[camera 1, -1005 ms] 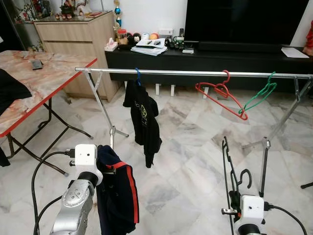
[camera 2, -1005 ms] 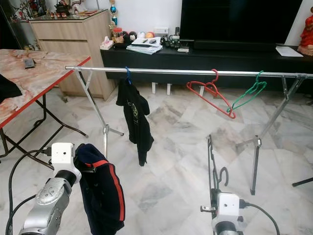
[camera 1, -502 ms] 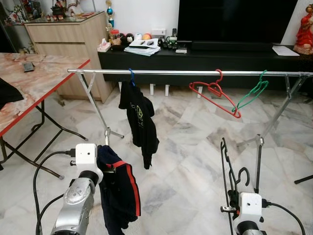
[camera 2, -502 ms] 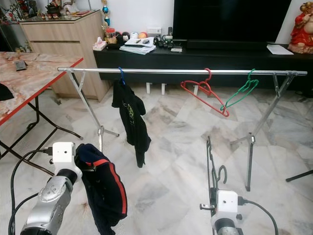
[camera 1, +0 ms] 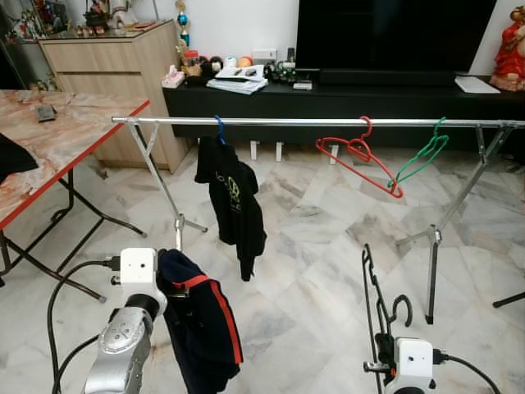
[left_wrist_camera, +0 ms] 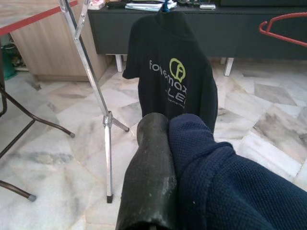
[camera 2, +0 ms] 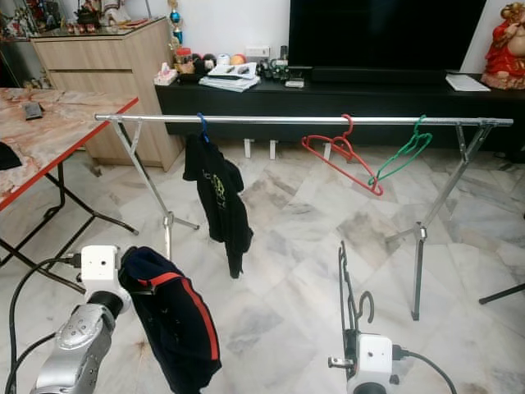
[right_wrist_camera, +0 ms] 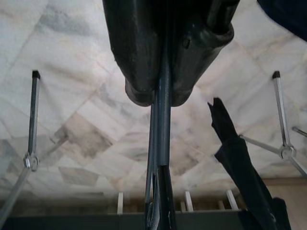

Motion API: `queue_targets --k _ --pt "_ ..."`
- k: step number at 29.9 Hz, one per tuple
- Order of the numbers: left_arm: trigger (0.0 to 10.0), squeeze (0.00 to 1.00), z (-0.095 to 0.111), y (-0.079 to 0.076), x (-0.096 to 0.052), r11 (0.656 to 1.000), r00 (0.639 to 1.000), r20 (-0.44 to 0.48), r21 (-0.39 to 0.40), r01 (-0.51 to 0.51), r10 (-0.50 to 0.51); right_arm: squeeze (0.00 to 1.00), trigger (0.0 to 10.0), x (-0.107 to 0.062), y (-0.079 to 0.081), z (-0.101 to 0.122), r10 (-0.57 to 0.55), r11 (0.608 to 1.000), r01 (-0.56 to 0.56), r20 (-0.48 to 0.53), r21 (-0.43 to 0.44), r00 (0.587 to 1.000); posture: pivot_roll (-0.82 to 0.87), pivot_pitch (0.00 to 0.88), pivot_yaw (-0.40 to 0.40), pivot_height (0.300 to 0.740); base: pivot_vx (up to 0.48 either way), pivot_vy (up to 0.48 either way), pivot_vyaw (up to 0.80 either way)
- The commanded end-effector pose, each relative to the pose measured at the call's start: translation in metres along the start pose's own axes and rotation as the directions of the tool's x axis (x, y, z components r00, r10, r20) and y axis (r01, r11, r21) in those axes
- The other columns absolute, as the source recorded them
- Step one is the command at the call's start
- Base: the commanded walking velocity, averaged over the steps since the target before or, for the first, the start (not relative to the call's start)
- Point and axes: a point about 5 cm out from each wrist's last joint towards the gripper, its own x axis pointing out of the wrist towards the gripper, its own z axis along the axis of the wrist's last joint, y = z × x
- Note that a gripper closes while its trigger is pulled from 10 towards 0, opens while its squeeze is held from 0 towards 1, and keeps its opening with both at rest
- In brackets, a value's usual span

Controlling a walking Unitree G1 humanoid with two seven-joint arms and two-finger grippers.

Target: Hang hanger

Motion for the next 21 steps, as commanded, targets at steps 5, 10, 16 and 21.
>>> queue_targets --k 5,10,16,21 --pt "10.0 0.0 0.0101 0.0007 -0.004 1.0 1.0 0.028 0.025 0.009 -0.01 0.0 10.0 -0.0052 0.0032 -0.0034 0.019 1.0 -0.019 -0.001 0.006 1.0 -0.05 0.042 0.065 0.74 0.0 0.353 0.0" --pt "10.0 0.0 0.0075 0.0002 -0.0079 0.999 1.0 0.009 0.033 0.015 -0.015 0.0 10.0 -0.007 0.0017 -0.004 0.017 1.0 -0.016 -0.007 0.005 1.0 -0.04 0.051 0.067 0.74 0.0 0.36 0.0" --pt "10.0 0.0 0.0088 -0.0019 -0.0083 0.999 1.0 0.007 0.039 0.022 -0.022 0.0 10.0 -0.0063 0.0034 -0.0051 0.031 1.0 -0.031 -0.018 0.001 0.999 -0.03 0.048 0.064 0.74 0.0 0.361 0.0" --pt "10.0 0.0 0.0101 -0.0005 -0.0087 0.999 1.0 0.009 0.043 0.02 -0.02 0.0 10.0 -0.0057 0.006 -0.0058 0.045 0.999 -0.045 -0.025 -0.005 0.999 -0.02 0.043 0.06 0.74 0.0 0.359 0.0"
